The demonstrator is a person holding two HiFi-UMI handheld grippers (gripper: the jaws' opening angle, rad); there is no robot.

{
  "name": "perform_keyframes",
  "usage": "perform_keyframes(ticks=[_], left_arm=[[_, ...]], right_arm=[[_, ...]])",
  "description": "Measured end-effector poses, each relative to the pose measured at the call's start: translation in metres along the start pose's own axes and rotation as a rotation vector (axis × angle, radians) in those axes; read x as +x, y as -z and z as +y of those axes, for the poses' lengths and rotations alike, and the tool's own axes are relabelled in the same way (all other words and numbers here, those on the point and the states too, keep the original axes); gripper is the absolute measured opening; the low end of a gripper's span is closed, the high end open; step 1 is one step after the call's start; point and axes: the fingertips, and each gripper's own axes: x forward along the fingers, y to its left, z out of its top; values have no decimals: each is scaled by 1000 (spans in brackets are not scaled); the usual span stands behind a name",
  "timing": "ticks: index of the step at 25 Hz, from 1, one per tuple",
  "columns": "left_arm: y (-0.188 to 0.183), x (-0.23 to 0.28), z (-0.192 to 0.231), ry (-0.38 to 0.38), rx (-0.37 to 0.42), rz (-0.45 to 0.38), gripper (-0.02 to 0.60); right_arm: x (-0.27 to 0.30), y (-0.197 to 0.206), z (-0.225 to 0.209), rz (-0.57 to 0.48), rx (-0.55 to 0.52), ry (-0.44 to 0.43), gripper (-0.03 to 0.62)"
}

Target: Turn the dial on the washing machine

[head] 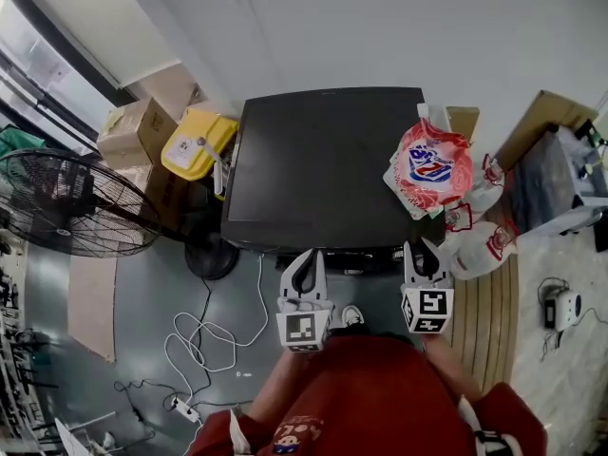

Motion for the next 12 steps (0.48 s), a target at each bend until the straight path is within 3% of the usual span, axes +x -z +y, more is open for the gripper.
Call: perform_keyframes(ticks=[6, 12], left_arm=[[28, 2, 11, -4, -21, 71, 9], [58, -1, 17, -9, -47, 148, 9]], right_arm=[[12, 41, 2, 92, 82, 27, 188], [14, 47, 8, 70, 70, 64, 225]])
